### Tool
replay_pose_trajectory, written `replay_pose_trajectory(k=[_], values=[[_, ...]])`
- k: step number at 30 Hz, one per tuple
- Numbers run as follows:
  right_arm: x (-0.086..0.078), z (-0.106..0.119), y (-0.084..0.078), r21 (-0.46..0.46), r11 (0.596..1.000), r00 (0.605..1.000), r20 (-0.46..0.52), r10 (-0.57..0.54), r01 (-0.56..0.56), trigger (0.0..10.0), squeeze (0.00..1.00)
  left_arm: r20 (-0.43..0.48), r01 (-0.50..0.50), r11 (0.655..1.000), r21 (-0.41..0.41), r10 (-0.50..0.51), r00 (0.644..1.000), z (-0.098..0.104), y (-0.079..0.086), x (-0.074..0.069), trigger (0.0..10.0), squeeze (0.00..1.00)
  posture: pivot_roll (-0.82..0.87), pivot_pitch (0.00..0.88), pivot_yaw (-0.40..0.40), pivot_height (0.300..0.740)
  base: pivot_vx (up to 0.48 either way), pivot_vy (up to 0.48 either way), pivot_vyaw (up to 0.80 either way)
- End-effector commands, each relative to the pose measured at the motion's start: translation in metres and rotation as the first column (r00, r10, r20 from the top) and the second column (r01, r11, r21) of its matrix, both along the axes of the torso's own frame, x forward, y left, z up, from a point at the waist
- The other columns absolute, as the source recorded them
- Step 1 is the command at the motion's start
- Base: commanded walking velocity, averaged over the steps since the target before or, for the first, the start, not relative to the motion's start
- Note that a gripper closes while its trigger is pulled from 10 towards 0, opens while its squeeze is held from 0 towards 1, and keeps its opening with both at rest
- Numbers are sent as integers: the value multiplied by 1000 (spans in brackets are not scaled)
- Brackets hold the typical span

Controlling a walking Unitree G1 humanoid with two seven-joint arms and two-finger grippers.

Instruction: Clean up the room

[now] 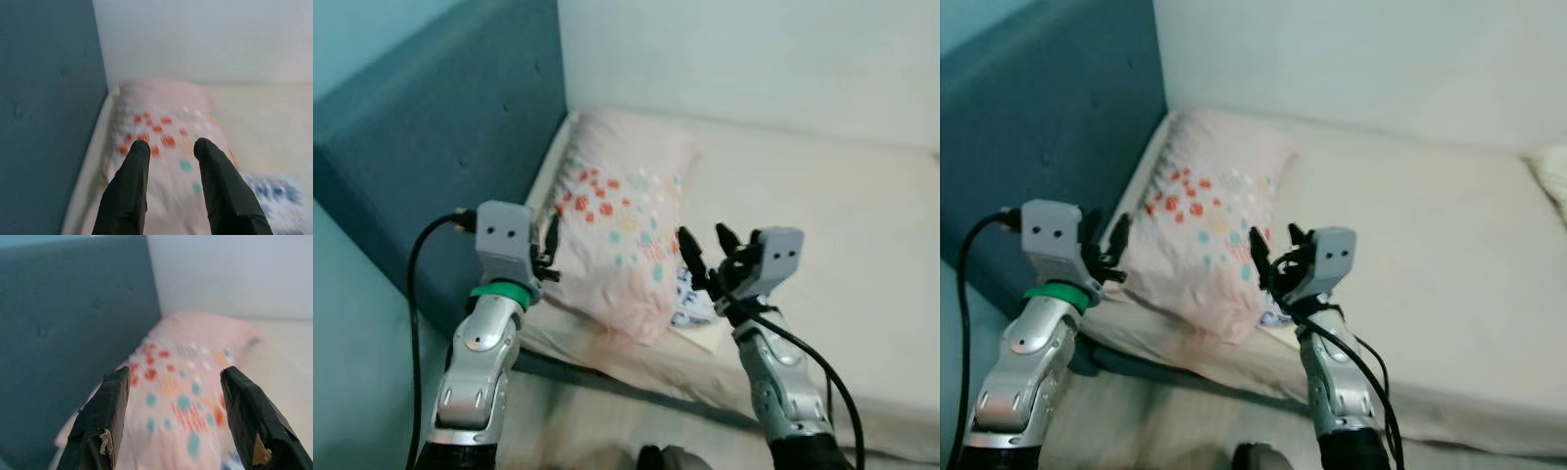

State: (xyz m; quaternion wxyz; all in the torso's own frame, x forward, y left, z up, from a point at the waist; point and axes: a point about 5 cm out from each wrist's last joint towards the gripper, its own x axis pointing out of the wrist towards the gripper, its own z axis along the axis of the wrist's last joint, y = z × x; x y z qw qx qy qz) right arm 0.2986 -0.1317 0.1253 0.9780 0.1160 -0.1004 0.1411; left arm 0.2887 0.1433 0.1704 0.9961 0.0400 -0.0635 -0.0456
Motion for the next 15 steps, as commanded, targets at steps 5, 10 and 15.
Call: replay_pose_trajectory(k=[5, 10, 15], values=[[-1, -4, 4, 1, 1000, 1000, -16, 10, -9, 10000, 0, -18, -14, 1000, 8, 14, 1000, -4, 5, -2, 10000, 0, 0, 0, 6, 724, -480, 0, 0], [0, -6, 4, 11, 1000, 1000, -25, 11, -11, 10000, 0, -26, -5, 1000, 4, 5, 1000, -5, 5, -1, 10000, 0, 0, 0, 7, 724, -343, 0, 0], [2, -9, 4, 25, 1000, 999, -42, 13, -12, 10000, 0, -81, 3, 1000, -24, -5, 997, -14, 5, 2, 10000, 0, 2, 0, 5, 724, 0, 0, -379]])
